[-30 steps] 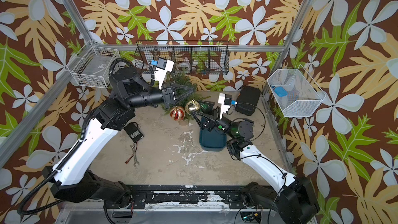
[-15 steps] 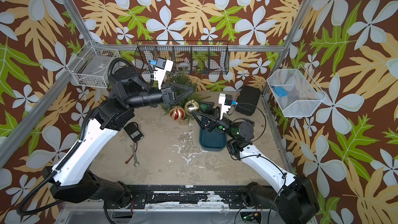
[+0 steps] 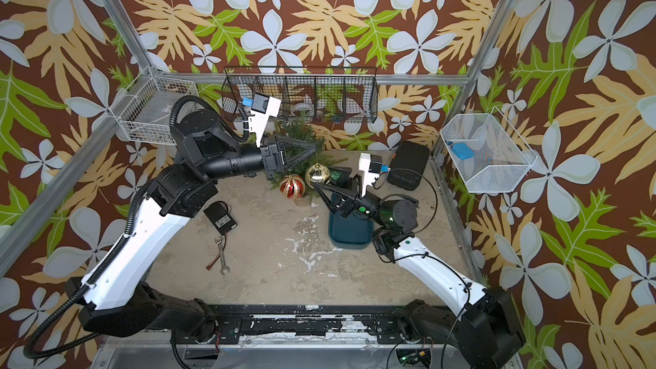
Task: Decorate the small christmas tree with ornaments
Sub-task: Hang an ornament on the christmas tree.
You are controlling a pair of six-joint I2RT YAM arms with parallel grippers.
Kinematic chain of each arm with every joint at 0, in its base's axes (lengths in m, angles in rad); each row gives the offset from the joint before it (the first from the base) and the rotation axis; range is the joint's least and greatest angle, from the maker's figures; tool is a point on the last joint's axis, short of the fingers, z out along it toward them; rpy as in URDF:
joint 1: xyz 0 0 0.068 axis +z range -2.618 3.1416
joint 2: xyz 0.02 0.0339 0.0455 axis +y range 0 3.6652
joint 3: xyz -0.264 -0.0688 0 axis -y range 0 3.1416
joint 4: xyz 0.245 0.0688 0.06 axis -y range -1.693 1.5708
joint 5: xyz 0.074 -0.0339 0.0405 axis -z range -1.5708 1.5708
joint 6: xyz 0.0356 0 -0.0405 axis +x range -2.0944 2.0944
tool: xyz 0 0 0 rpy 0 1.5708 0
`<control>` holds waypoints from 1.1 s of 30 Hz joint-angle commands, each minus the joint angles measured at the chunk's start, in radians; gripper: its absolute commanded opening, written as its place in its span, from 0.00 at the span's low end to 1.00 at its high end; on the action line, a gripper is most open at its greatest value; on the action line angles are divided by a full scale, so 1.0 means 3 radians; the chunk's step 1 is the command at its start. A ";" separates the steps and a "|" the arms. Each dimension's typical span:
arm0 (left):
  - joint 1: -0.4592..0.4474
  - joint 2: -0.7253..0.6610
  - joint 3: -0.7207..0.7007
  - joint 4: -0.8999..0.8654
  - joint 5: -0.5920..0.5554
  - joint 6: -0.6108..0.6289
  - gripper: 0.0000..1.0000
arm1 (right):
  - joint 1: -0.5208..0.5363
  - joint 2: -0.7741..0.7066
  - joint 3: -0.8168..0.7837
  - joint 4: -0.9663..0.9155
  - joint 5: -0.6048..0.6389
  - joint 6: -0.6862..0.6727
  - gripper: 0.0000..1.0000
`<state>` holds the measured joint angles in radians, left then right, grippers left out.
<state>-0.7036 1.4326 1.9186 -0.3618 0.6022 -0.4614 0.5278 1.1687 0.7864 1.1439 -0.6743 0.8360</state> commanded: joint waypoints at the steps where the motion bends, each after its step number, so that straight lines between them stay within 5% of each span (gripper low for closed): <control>1: -0.0006 -0.0025 -0.0039 0.0044 -0.0043 0.0045 0.00 | 0.0002 -0.0047 -0.0003 0.0025 0.0067 -0.0039 0.70; 8: -0.0006 -0.0039 -0.0093 0.0070 -0.0079 0.0056 0.00 | 0.0002 -0.0087 0.0025 -0.0108 0.0082 -0.0101 0.64; 12: -0.0007 -0.0026 -0.0079 0.0080 -0.0069 0.0036 0.00 | 0.0004 -0.0023 0.0044 -0.0144 0.0009 -0.0063 0.81; 15: -0.0006 -0.0018 -0.0071 0.0096 -0.0044 0.0015 0.00 | 0.0005 0.0000 0.0018 -0.0070 0.0011 -0.0034 0.82; 22: -0.0006 -0.0014 -0.0072 0.0124 -0.0025 -0.0011 0.00 | 0.0005 0.0038 0.0086 -0.0095 -0.0020 -0.0061 0.74; 28: -0.0006 0.0007 -0.0047 0.0141 -0.0013 -0.0023 0.00 | 0.0005 0.0112 0.0123 -0.0090 -0.0025 -0.0043 0.76; 33: -0.0006 0.0009 -0.0054 0.0137 -0.0033 -0.0006 0.00 | 0.0005 0.0112 0.0124 -0.0091 -0.0026 -0.0066 0.66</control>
<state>-0.7040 1.4345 1.8969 -0.3443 0.5880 -0.4633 0.5282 1.2030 0.8173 1.0946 -0.6758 0.8215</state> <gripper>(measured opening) 0.050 0.664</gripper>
